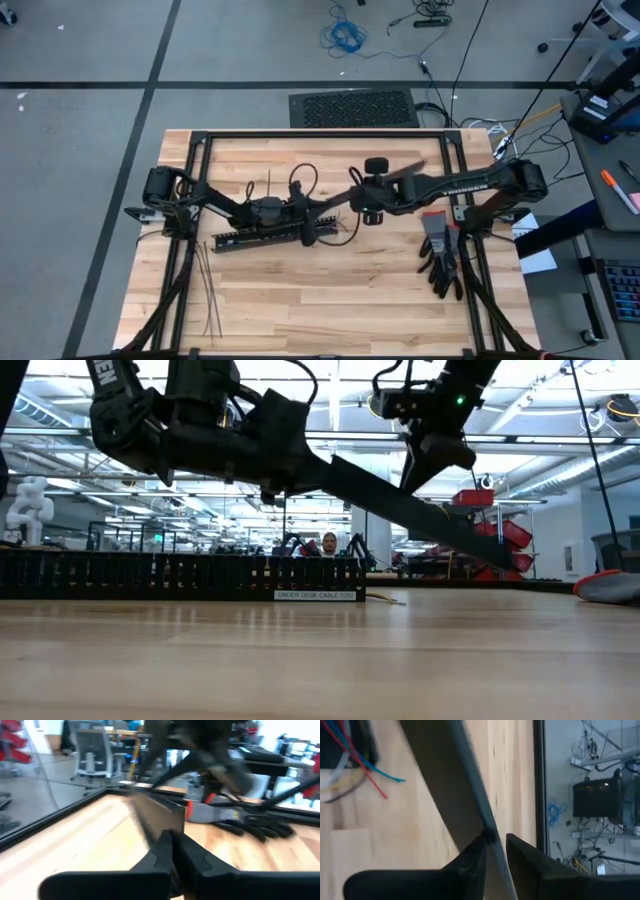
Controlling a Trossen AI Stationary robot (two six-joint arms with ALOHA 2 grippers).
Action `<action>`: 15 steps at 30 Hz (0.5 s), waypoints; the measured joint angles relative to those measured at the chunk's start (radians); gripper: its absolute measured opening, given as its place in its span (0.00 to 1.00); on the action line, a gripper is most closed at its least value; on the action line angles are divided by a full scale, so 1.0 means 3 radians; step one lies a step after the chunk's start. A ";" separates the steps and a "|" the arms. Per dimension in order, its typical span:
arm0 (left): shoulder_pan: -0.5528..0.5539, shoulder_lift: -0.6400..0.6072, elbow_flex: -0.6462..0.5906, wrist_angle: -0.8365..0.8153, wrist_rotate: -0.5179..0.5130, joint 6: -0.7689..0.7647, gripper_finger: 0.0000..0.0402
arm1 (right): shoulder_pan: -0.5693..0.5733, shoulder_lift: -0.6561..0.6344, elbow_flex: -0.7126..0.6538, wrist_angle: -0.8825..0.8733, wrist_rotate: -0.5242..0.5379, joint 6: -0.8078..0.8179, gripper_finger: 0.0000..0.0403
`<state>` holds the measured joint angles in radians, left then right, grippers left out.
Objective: Ziptie cables
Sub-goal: Close the black cable duct
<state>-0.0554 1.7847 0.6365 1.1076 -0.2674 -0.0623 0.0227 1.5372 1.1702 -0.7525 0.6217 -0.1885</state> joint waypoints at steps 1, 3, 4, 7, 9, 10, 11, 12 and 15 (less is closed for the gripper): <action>0.0005 0.0000 0.0000 0.0001 -0.0019 -0.0032 0.03 | 0.0014 -0.0011 0.0000 0.0007 -0.0002 0.0009 0.17; -0.0008 0.0000 0.0000 0.0004 -0.0046 -0.0039 0.02 | 0.0034 -0.0035 0.0000 -0.0007 -0.0033 0.0041 0.17; -0.0010 0.0000 0.0000 0.0015 -0.0048 -0.0041 0.01 | 0.0048 -0.0038 0.0001 -0.0020 -0.0034 0.0059 0.17; -0.0003 0.0000 0.0000 0.0073 -0.0049 -0.0179 0.01 | 0.0075 -0.0049 0.0001 -0.0028 0.0034 0.0118 0.16; 0.0002 0.0000 0.0000 0.0133 -0.0057 -0.0314 0.01 | 0.0129 -0.0080 0.0001 -0.0025 0.0236 0.0154 0.17; 0.0021 0.0000 0.0000 0.0175 -0.0052 -0.0392 0.01 | 0.0181 -0.0108 0.0000 -0.0026 0.0400 0.0155 0.18; 0.0038 -0.0002 0.0002 0.0217 -0.0046 -0.0474 0.01 | 0.0244 -0.0148 0.0001 -0.0024 0.0625 0.0172 0.18; 0.0054 -0.0005 0.0004 0.0247 -0.0030 -0.0567 0.01 | 0.0316 -0.0186 0.0000 -0.0011 0.0918 0.0184 0.19; 0.0124 -0.0001 0.0003 0.0224 0.0182 -0.0918 0.00 | 0.0610 -0.0320 0.0005 -0.0008 0.1970 0.0192 0.19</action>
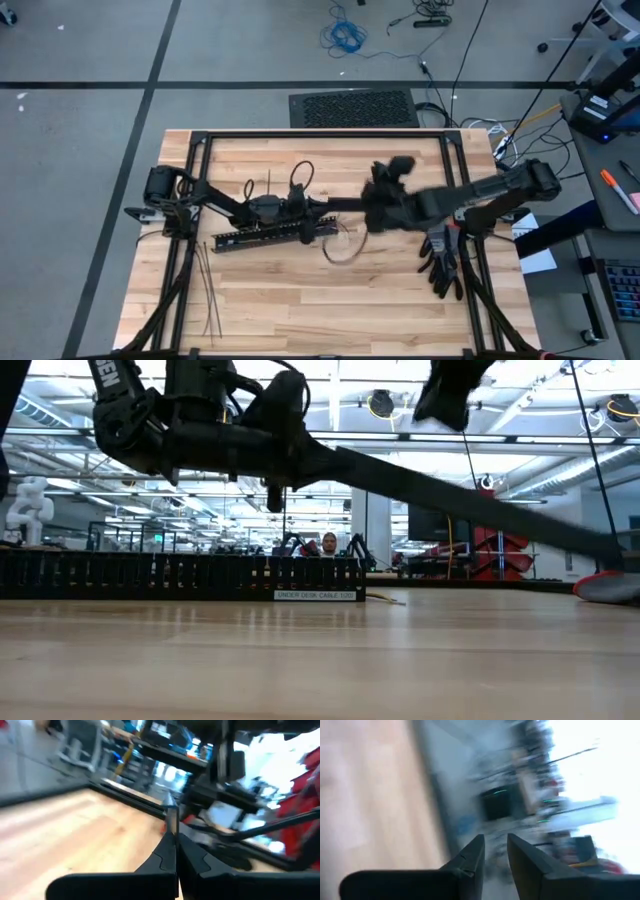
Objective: Ziptie cables
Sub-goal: Close the black cable duct
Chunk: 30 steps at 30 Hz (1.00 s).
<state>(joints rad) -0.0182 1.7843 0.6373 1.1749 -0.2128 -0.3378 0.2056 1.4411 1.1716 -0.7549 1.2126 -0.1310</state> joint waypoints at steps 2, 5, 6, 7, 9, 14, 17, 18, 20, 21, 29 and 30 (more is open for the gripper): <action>0.0073 0.0001 0.0000 0.0040 0.0102 -0.0209 0.00 | 0.0279 -0.0057 0.0003 -0.0006 0.0447 -0.0002 0.17; 0.0161 -0.0001 0.0000 0.0147 0.0127 -0.0437 0.00 | 0.0672 -0.0079 0.0003 -0.0026 0.0690 0.0238 0.14; 0.0173 -0.0001 0.0000 0.0147 0.0128 -0.0491 0.00 | 0.0792 -0.0079 0.0003 -0.0052 0.0686 0.0366 0.13; 0.0187 -0.0001 0.0000 0.0134 0.0140 -0.0524 0.00 | 0.0896 -0.0059 0.0003 -0.0102 0.0656 0.0496 0.12; 0.0213 -0.0001 0.0000 0.0131 0.0179 -0.0603 0.00 | 0.1080 0.0012 0.0003 -0.0250 0.0507 0.0737 0.11; 0.0271 -0.0001 0.0000 0.0142 0.0178 -0.0786 0.00 | 0.1384 0.0313 -0.0001 -0.0451 -0.0207 0.0952 0.10; 0.0290 -0.0001 0.0000 0.0151 0.0201 -0.0909 0.00 | 0.1505 0.0517 -0.0004 -0.0515 0.0361 0.1447 0.10; 0.0300 -0.0001 0.0000 0.0150 0.0205 -0.0958 0.00 | 0.1543 0.0570 -0.0004 -0.0642 0.0614 0.1752 0.10; 0.0321 -0.0001 0.0000 0.0147 0.0199 -0.1013 0.00 | 0.1589 0.0693 -0.0005 -0.1046 0.1049 0.2515 0.09; 0.0329 -0.0001 0.0000 0.0146 0.0199 -0.1017 0.00 | 0.1594 0.0754 -0.0025 -0.1203 0.1173 0.2941 0.08; 0.0416 -0.0001 -0.0001 0.0134 0.0333 -0.0951 0.00 | 0.1096 0.0972 -0.0589 -0.1060 0.1154 0.4438 0.01; 0.0424 -0.0001 -0.0002 0.0127 0.0334 -0.0950 0.00 | 0.1063 0.0977 -0.0637 -0.0943 0.1171 0.4475 0.01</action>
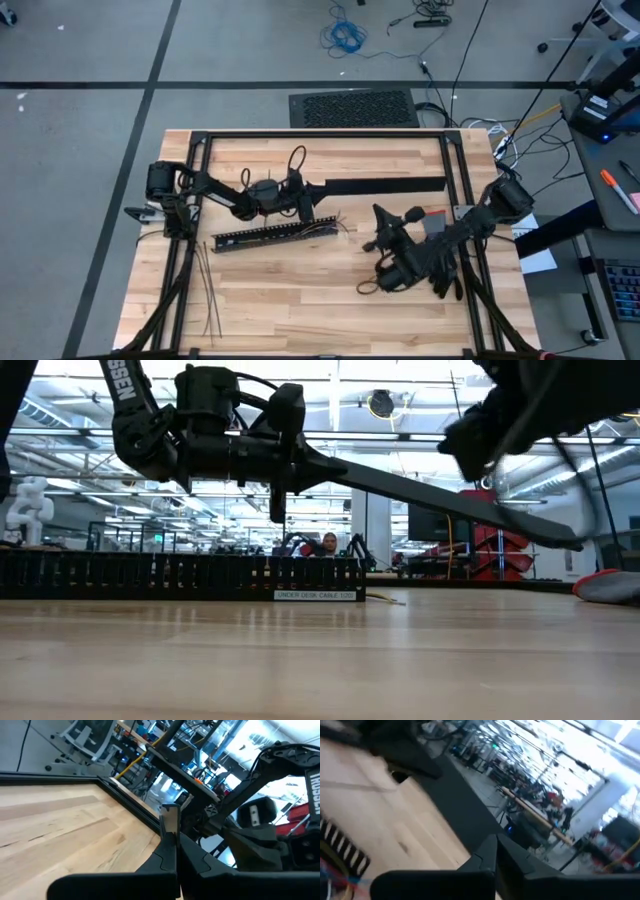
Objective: Ziptie cables
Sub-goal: Close the black cable duct
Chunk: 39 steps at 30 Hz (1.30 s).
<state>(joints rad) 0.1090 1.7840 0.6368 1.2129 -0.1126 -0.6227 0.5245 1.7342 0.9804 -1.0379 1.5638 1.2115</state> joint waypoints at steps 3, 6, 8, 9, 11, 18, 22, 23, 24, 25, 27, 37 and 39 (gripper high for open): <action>0.0007 0.0000 -0.0001 0.0001 0.0014 0.0004 0.00 | -0.0118 0.0047 -0.0058 0.0272 -0.0025 -0.0034 0.00; 0.0012 0.0000 -0.0001 0.0001 0.0017 0.0003 0.00 | -0.0214 0.0034 0.0043 0.0216 -0.0304 -0.0388 0.00; 0.0016 0.0000 -0.0001 -0.0003 0.0018 0.0000 0.00 | -0.0253 0.0007 0.0120 0.0202 -0.0515 -0.0660 0.00; 0.0016 0.0000 -0.0001 -0.0001 0.0017 0.0000 0.00 | -0.0280 -0.0007 0.0154 0.0202 -0.0645 -0.0854 0.00; 0.0015 0.0000 -0.0001 -0.0001 0.0017 -0.0010 0.00 | -0.0341 -0.0031 0.0239 0.0208 -0.0942 -0.1297 0.03; 0.0042 0.0000 -0.0001 -0.0032 0.0028 -0.0082 0.00 | -0.0604 -0.0045 0.0604 0.0262 -0.1711 -0.2732 0.38; 0.0038 0.0000 -0.0001 -0.0029 0.0040 -0.0091 0.00 | -0.0760 -0.0046 0.0727 0.0283 -0.1840 -0.3172 0.68; 0.0036 0.0000 -0.0001 -0.0031 0.0041 -0.0102 0.00 | -0.0812 -0.0046 0.0741 0.0283 -0.1828 -0.3232 0.75; 0.0037 0.0000 -0.0001 -0.0032 0.0046 -0.0146 0.00 | -0.0869 -0.0046 0.0750 0.0284 -0.1804 -0.3275 0.81; 0.0038 0.0000 -0.0001 -0.0028 0.0073 -0.0184 0.00 | -0.0927 -0.0046 0.0751 0.0294 -0.1784 -0.3316 0.87; 0.0040 0.0000 -0.0001 0.0002 0.0135 -0.0248 0.00 | -0.1054 -0.0046 0.0750 0.0295 -0.1693 -0.3374 0.95; 0.0038 0.0000 -0.0001 0.0072 0.0190 -0.0262 0.00 | -0.1277 -0.0046 0.0743 0.0512 -0.1502 -0.3617 0.88; 0.0038 0.0000 -0.0001 0.0072 0.0193 -0.0262 0.00 | -0.1260 -0.0046 0.0743 0.0551 -0.1543 -0.3674 0.85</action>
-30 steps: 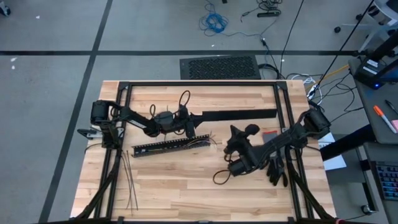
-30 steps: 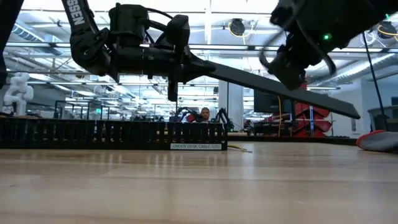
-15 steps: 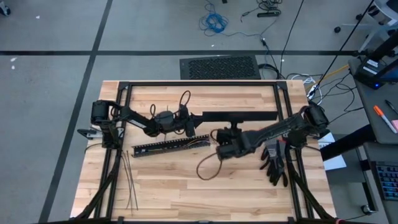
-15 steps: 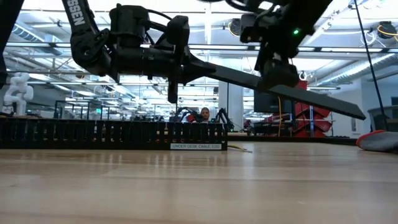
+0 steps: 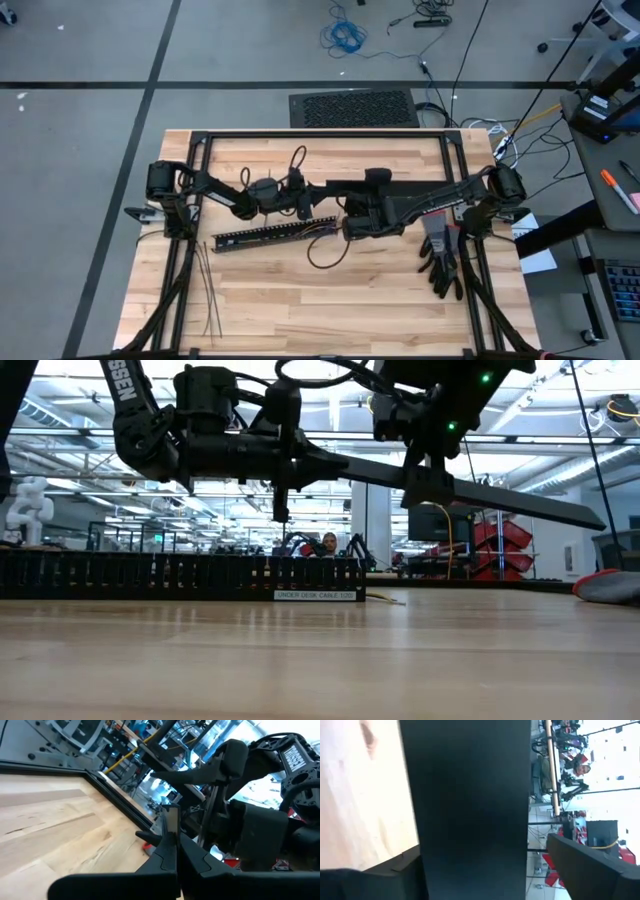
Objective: Ziptie cables
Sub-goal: Close the black cable duct
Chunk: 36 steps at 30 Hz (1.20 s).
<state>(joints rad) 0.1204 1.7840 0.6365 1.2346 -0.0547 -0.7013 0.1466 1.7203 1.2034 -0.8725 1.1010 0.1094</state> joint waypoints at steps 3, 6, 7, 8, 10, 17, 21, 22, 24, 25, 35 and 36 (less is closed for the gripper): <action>-0.0001 0.0000 0.0000 -0.0001 0.0001 0.0000 0.00 | 0.0018 0.0000 0.0000 0.0011 -0.0026 -0.0003 0.77; 0.0000 0.0000 0.0000 0.0004 0.0001 0.0000 0.00 | 0.0019 0.0000 0.0000 0.0011 -0.0053 -0.0002 0.65; 0.0000 0.0000 0.0000 0.0005 0.0001 0.0000 0.00 | 0.0018 0.0000 0.0000 0.0013 -0.0093 -0.0001 0.60; 0.0000 -0.0001 0.0000 0.0006 0.0000 0.0000 0.00 | 0.0015 0.0000 0.0000 0.0014 -0.0153 -0.0007 0.55; 0.0000 -0.0001 0.0000 -0.0006 0.0005 -0.0001 0.00 | -0.0009 0.0000 0.0000 0.0020 -0.0255 -0.0003 0.51; 0.0000 -0.0001 0.0000 -0.0012 0.0015 0.0000 0.00 | -0.0029 0.0000 0.0000 0.0031 -0.0301 -0.0017 0.51; 0.0000 -0.0001 0.0000 -0.0049 0.0022 0.0145 0.01 | -0.0030 0.0000 0.0000 0.0030 -0.0357 -0.0066 0.51; 0.0003 -0.0001 0.0000 -0.0061 0.0023 0.0231 0.02 | -0.0030 0.0000 0.0001 0.0026 -0.0368 -0.0078 0.51; 0.0006 -0.0001 0.0000 -0.0085 0.0042 0.0463 0.05 | -0.0031 0.0000 0.0022 -0.0012 -0.0437 -0.0094 0.51; 0.0006 -0.0001 0.0000 -0.0093 0.0076 0.0611 0.06 | -0.0033 0.0000 0.0045 -0.0047 -0.0496 -0.0094 0.51; 0.0009 0.0000 0.0000 0.0056 0.0520 0.1488 0.26 | -0.0076 0.0000 0.0346 -0.0487 -0.0852 -0.0140 0.51; 0.0010 0.0000 0.0000 0.0141 0.0580 0.1458 0.28 | -0.0084 0.0000 0.0362 -0.0489 -0.0861 -0.0140 0.51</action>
<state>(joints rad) 0.1232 1.7840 0.6365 1.2771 0.1193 -0.2640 0.1213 1.7202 1.3119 -1.0193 0.8427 0.0673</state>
